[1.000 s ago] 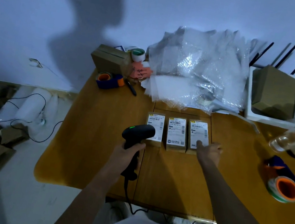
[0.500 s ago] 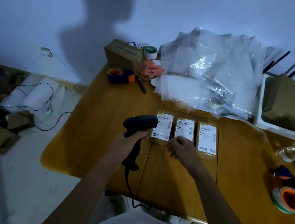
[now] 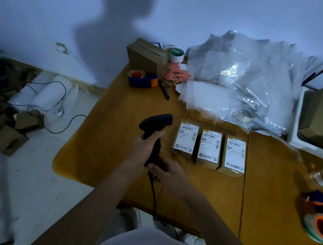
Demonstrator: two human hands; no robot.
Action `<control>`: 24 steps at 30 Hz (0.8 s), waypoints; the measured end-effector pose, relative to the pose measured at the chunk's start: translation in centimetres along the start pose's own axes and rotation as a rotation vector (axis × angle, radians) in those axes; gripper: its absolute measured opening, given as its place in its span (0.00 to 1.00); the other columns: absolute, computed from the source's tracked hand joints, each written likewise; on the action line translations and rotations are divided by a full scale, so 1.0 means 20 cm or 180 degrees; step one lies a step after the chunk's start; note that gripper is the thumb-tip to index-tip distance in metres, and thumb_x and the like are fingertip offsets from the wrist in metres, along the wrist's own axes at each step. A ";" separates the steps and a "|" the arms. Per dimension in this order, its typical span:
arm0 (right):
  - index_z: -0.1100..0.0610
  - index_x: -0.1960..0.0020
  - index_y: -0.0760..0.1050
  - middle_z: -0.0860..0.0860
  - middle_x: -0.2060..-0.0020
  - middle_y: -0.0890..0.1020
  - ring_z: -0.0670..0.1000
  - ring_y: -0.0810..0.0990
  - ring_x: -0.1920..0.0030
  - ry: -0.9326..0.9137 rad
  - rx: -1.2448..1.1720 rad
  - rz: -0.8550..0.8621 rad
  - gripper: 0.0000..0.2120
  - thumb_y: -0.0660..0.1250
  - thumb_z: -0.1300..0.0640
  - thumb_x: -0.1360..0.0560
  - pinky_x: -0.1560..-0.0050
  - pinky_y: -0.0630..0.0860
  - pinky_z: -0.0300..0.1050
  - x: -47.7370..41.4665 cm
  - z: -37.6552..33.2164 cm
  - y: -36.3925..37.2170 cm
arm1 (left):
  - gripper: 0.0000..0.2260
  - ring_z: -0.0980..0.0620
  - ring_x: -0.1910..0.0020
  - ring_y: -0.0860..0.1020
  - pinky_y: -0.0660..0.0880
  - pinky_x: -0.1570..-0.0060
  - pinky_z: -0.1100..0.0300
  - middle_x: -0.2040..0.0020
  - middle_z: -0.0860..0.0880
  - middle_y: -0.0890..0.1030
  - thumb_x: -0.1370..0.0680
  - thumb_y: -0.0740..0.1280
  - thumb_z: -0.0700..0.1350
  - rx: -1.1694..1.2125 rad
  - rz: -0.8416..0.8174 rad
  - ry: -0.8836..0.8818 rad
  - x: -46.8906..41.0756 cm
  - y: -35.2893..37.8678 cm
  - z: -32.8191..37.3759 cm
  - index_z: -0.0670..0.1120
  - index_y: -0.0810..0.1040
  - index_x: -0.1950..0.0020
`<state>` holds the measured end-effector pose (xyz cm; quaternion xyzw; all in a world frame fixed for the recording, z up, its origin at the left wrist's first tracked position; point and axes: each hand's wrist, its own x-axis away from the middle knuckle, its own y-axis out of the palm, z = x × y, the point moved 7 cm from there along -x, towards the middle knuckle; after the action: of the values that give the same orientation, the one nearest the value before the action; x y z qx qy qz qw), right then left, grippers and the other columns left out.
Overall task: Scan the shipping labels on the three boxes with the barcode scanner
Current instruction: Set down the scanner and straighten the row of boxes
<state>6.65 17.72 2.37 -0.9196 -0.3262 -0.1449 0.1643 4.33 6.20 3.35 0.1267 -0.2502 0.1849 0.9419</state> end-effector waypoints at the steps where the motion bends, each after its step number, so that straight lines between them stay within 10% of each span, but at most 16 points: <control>1: 0.51 0.39 0.77 0.54 0.50 0.85 0.55 0.85 0.51 0.0023 0.0011 0.0082 0.11 0.64 0.48 0.18 0.48 0.82 0.52 -0.02 0.01 -0.01 | 0.09 0.50 0.70 0.78 0.78 0.67 0.59 0.66 0.45 0.80 0.23 0.73 0.46 0.0004 0.0016 0.0019 -0.01 0.00 0.00 0.40 0.80 0.51; 7: 0.53 0.45 0.76 0.55 0.55 0.82 0.51 0.81 0.59 0.0299 -0.0123 0.0336 0.08 0.60 0.51 0.15 0.57 0.77 0.44 -0.15 0.06 -0.04 | 0.07 0.52 0.57 0.82 0.79 0.58 0.60 0.54 0.45 0.83 0.18 0.66 0.45 -0.0642 -0.0031 0.0101 -0.13 -0.05 -0.09 0.44 0.81 0.45; 17: 0.60 0.40 0.73 0.62 0.44 0.82 0.60 0.82 0.47 0.1104 -0.0089 0.0426 0.15 0.56 0.50 0.14 0.41 0.79 0.58 -0.47 0.23 -0.07 | 0.14 0.50 0.58 0.84 0.78 0.65 0.63 0.54 0.46 0.85 0.17 0.66 0.48 -0.1642 -0.0425 -0.0290 -0.37 -0.13 -0.21 0.39 0.82 0.42; 24: 0.62 0.34 0.70 0.57 0.53 0.78 0.53 0.77 0.61 0.1423 0.0132 0.0490 0.19 0.58 0.49 0.16 0.63 0.75 0.47 -0.72 0.34 -0.04 | 0.13 0.40 0.50 0.84 0.82 0.47 0.46 0.48 0.38 0.84 0.17 0.66 0.48 -0.1827 -0.0401 -0.0512 -0.58 -0.18 -0.25 0.38 0.82 0.46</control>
<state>-3.56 13.06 -8.96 -0.8832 -0.2135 -0.3253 0.2618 -1.45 1.34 -7.33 -0.1152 -0.3576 0.0373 0.9260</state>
